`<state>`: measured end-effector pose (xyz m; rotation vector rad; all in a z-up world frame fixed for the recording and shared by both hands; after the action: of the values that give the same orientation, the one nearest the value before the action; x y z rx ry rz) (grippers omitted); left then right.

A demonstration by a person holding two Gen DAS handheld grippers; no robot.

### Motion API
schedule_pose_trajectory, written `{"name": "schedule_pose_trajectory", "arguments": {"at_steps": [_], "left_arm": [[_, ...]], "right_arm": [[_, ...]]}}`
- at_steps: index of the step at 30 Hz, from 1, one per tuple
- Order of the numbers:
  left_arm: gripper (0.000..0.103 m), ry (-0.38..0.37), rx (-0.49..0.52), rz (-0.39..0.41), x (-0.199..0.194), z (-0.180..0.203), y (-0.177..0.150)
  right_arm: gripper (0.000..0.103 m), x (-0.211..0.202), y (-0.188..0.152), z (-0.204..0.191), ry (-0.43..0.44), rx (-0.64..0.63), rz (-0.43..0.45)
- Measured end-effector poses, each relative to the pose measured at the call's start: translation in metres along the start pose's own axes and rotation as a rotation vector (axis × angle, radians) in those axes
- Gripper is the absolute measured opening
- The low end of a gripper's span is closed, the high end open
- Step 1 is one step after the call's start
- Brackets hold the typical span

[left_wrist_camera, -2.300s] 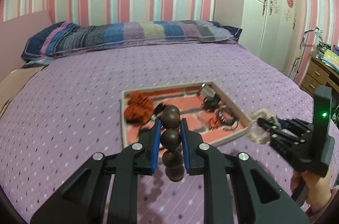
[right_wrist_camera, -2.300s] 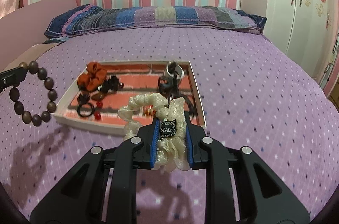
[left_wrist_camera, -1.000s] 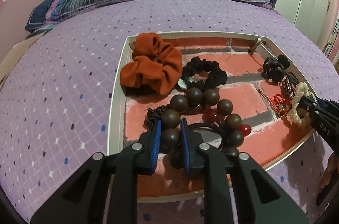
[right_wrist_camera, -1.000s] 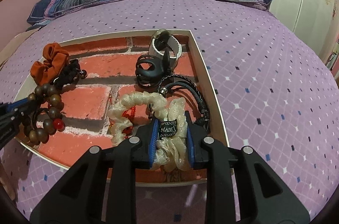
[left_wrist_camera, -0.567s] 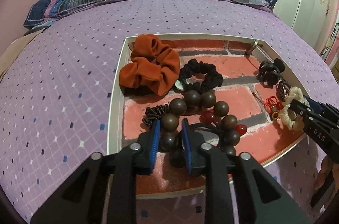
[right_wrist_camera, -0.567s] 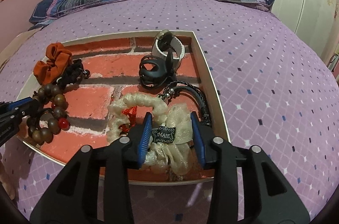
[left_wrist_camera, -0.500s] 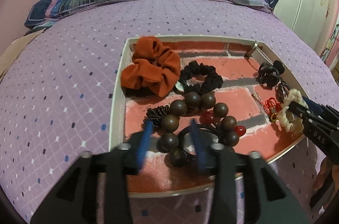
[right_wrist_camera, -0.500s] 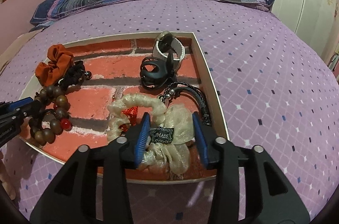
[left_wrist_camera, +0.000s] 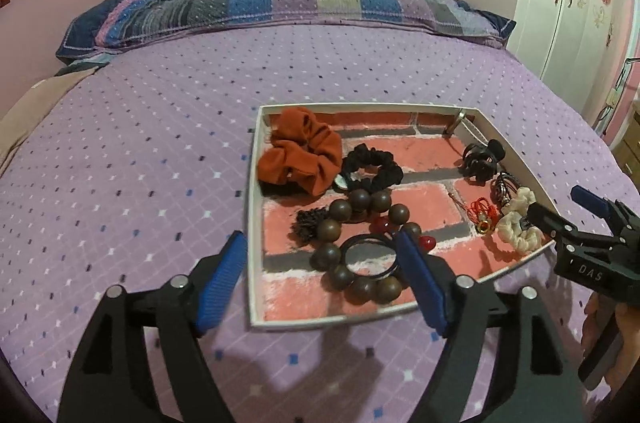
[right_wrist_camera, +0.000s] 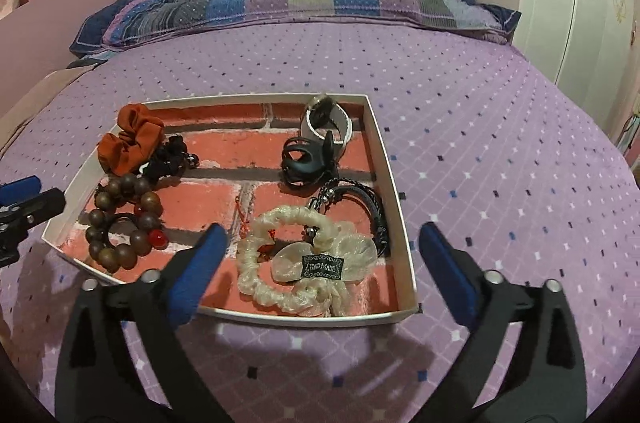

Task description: Organize jewelry

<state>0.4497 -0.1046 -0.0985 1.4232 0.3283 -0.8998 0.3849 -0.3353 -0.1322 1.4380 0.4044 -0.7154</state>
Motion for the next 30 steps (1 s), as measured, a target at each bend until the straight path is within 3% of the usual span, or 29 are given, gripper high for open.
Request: {"name": "schedule_pose_trajectory", "arguments": {"at_steps": [7, 15, 23, 30], "left_arm": [[0.092, 0.069, -0.002, 0.069, -0.052, -0.017, -0.016], [0.096, 0.104, -0.021, 0.106, -0.112, -0.031, -0.057], [0.096, 0.057, -0.057, 0.090, -0.157, -0.016, -0.104], [0.097, 0.037, -0.060, 0.128, -0.194, 0.001, -0.126]], "right_arm": [[0.099, -0.038, -0.012, -0.003, -0.011, 0.000, 0.027], [0.099, -0.097, -0.038, -0.003, -0.022, 0.032, 0.074], [0.099, -0.159, -0.073, -0.007, -0.033, 0.055, 0.083], [0.099, -0.203, -0.102, -0.014, -0.045, 0.053, 0.093]]}}
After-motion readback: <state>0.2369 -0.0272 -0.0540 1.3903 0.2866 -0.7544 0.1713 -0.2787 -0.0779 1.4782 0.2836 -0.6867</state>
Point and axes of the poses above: each gripper's, at about its wrist camera, not at the fingertips, and x roughly the way its jaws point, z to its right, y to its top, the point moved 9 cm from there along x, roughly the way its jaws point, and after that the axes turned 11 degrees about -y, right-handed, at the moved point
